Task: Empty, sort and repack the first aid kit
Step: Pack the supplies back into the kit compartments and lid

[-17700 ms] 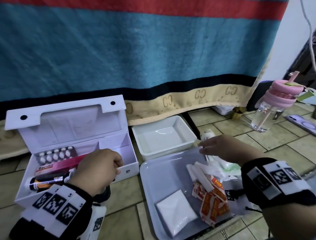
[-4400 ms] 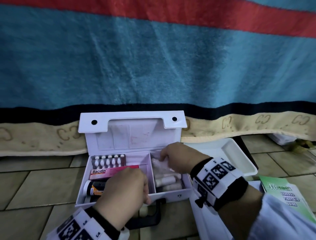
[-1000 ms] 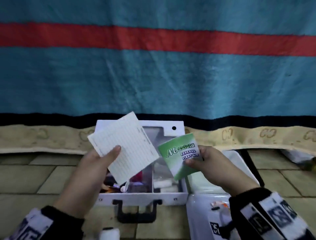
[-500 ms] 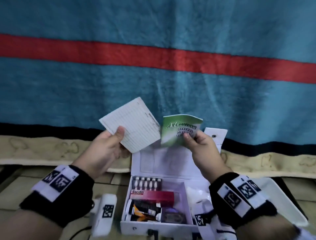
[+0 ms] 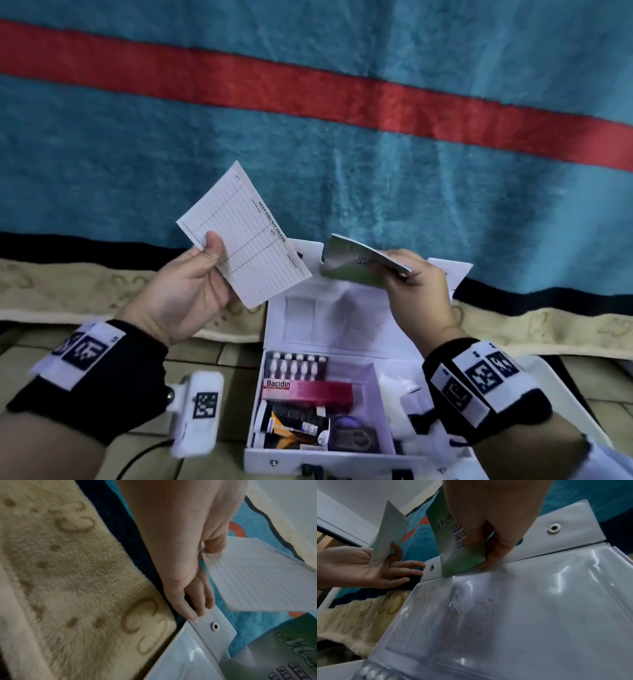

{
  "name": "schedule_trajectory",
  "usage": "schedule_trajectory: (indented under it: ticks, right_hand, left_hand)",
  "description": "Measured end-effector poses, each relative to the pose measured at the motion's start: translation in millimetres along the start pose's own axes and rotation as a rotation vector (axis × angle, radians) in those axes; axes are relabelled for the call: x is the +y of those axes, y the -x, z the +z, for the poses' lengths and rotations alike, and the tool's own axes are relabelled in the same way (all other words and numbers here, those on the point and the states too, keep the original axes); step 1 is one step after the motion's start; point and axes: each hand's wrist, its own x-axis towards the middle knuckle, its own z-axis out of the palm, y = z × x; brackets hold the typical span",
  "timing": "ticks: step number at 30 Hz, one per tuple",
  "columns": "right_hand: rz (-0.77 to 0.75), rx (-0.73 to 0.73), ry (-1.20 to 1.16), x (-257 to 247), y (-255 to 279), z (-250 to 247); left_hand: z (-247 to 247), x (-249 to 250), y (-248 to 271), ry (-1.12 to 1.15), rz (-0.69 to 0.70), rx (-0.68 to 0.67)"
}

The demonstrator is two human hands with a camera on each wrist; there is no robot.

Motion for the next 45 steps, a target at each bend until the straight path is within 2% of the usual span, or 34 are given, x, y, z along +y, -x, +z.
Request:
schedule_trajectory:
  ticks: [3, 6, 13, 17, 19, 22, 28, 32, 34, 36, 38, 41, 45]
  right_hand:
    - [0.023, -0.003, -0.011, 0, 0, -2]
    - [-0.017, -0.014, 0.010, 2, 1, -5]
    - [-0.174, -0.086, 0.406, 4, -2, -14]
    - [-0.232, -0.168, 0.521, -4, -5, -21]
    - [-0.272, -0.150, 0.507, -7, -3, -21]
    - [-0.205, -0.081, 0.413, -8, -5, -19]
    - [-0.211, -0.301, 0.572, -18, -11, -21]
    - [0.056, -0.338, 0.521, -25, -15, -23]
    - [-0.019, -0.404, 0.624, -31, -16, -21]
    - [-0.102, -0.550, 0.729, -39, -19, -19]
    - [-0.087, -0.639, 0.812, -44, -26, -19]
    - [-0.067, -0.647, 0.927, -47, -26, -14]
    - [-0.096, -0.766, 0.898, -47, -14, 14]
  left_hand:
    - [0, 0, 0, 0.076, 0.010, 0.037]
    - [1, -2, 1, 0.076, 0.014, 0.037]
    - [1, -3, 2, 0.090, 0.017, 0.027]
    - [2, -3, 3, 0.089, 0.015, 0.035]
    - [3, -3, 4, 0.097, 0.017, 0.051]
    - [4, -3, 4, 0.093, 0.018, 0.066]
    - [4, -1, 5, 0.092, 0.013, 0.072]
    - [2, 0, 4, 0.102, 0.013, 0.084]
    - [2, 1, 5, 0.104, 0.011, 0.091]
    - [2, 1, 5, 0.094, 0.002, 0.096]
    - [2, 1, 6, 0.088, 0.002, 0.094]
    - [2, 1, 5, 0.081, 0.005, 0.093]
    - [3, 2, 5, 0.053, 0.006, 0.085]
